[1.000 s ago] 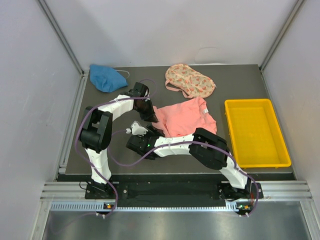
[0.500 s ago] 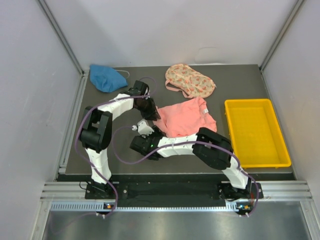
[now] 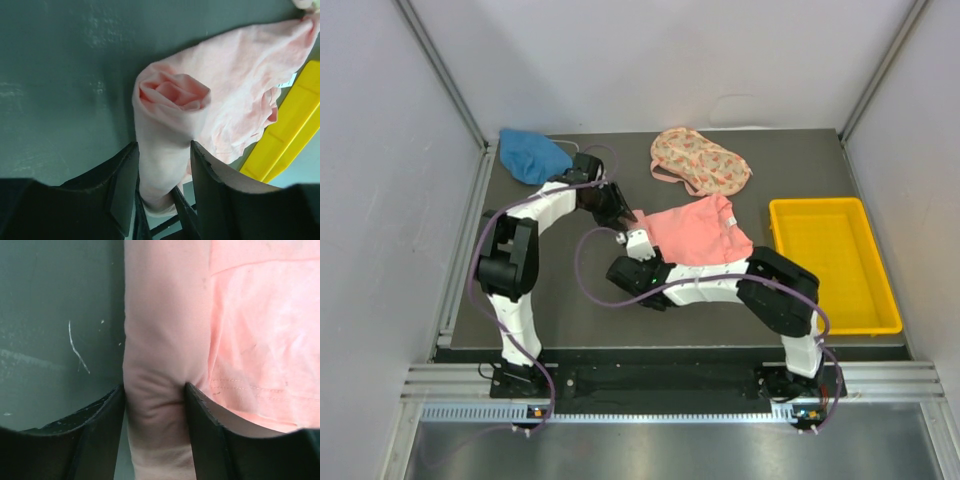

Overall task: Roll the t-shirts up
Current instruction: Roll the T-shirt to the center of the board.

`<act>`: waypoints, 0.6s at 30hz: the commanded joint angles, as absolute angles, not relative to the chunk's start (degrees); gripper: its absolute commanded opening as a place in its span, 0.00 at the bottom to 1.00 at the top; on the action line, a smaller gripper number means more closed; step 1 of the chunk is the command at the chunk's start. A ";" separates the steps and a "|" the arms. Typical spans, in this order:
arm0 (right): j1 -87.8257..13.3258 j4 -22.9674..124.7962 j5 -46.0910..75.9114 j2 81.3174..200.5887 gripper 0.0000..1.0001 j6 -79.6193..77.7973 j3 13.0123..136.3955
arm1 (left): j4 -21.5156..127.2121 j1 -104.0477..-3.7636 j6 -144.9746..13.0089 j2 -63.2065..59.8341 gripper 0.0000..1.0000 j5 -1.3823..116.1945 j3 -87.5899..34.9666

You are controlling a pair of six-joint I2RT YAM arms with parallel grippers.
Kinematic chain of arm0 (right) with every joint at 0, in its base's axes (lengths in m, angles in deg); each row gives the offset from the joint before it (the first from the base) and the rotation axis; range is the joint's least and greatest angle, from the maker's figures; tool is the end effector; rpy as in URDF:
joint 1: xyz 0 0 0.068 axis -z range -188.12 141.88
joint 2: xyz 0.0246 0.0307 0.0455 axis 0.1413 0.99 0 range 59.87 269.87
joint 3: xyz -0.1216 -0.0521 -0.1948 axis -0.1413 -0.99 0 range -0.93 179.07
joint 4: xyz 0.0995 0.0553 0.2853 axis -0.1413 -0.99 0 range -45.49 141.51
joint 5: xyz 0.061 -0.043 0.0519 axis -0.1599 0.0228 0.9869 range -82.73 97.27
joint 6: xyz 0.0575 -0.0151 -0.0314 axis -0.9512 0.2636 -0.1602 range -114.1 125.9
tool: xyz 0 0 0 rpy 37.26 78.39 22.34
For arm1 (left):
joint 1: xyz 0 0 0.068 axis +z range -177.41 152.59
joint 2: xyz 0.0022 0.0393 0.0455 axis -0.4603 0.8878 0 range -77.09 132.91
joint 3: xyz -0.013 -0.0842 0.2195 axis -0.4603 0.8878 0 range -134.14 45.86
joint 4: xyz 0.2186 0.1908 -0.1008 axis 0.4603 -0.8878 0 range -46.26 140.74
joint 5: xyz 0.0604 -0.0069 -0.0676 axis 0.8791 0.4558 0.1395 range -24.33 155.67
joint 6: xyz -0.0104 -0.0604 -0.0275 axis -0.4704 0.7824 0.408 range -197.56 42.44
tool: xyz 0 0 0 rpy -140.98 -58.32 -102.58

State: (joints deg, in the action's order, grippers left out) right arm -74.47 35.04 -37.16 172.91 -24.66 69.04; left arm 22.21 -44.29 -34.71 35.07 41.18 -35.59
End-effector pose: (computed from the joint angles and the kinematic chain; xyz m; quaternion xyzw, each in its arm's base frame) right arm 0.2031 0.3699 0.0675 -0.1799 0.8806 -0.0599 0.4343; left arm 0.4247 -0.1522 0.1183 -0.1569 0.9308 -0.3064 0.1229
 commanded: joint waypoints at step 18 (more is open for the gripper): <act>-49.88 78.02 14.11 158.66 0.35 -56.84 34.06 | 39.65 -45.60 -32.48 27.94 0.39 35.35 -23.67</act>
